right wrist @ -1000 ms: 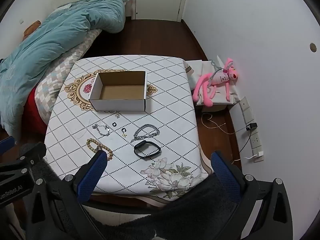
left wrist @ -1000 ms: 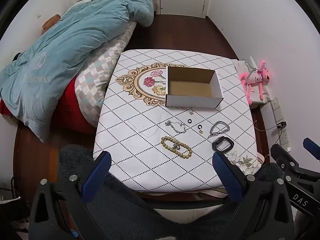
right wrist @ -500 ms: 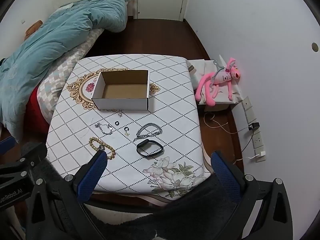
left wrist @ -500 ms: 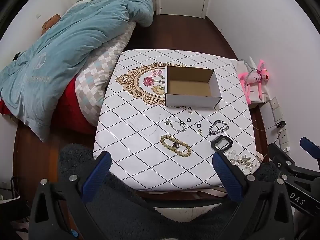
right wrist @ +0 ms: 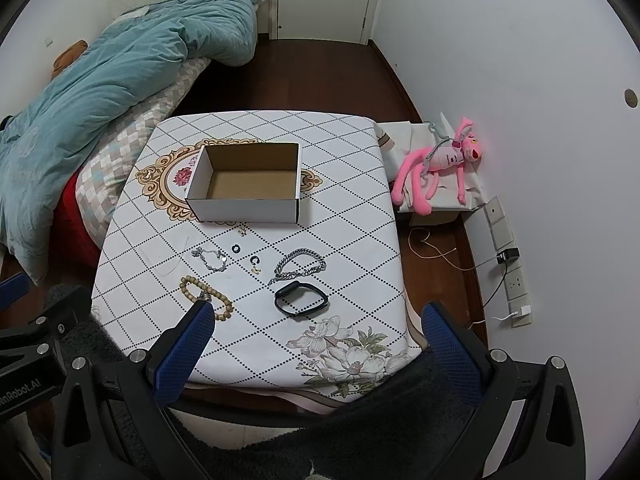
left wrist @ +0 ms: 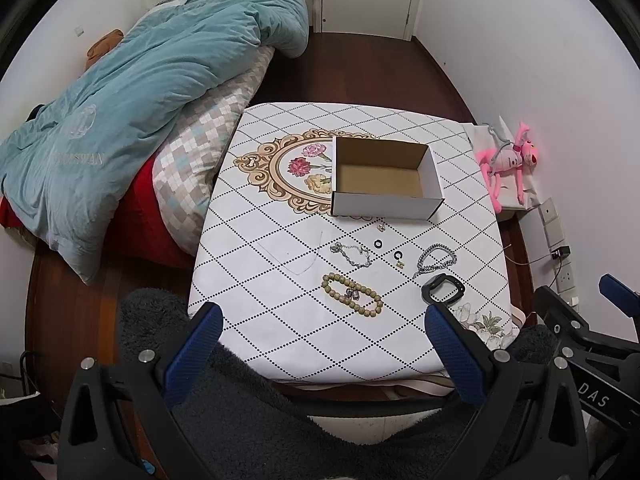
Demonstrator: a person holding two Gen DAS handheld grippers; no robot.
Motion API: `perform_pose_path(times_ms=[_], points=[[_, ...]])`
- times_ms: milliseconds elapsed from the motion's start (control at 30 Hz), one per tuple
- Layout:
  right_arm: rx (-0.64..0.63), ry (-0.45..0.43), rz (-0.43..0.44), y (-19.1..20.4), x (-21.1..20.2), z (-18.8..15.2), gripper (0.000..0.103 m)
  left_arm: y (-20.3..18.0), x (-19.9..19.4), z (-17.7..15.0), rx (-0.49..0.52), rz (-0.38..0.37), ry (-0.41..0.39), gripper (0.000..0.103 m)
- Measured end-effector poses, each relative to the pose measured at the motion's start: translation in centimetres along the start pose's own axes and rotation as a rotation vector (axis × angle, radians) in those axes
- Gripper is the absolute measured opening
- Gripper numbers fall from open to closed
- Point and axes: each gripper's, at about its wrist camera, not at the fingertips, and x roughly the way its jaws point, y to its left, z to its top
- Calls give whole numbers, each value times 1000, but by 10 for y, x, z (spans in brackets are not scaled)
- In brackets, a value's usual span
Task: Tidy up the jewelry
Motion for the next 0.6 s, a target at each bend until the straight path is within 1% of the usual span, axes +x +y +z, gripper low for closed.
perform_pose_path(times_ms=[600], points=[[6,-13,-1,-5,-5,3,103,0,-1,0,-1,1,-1,103]])
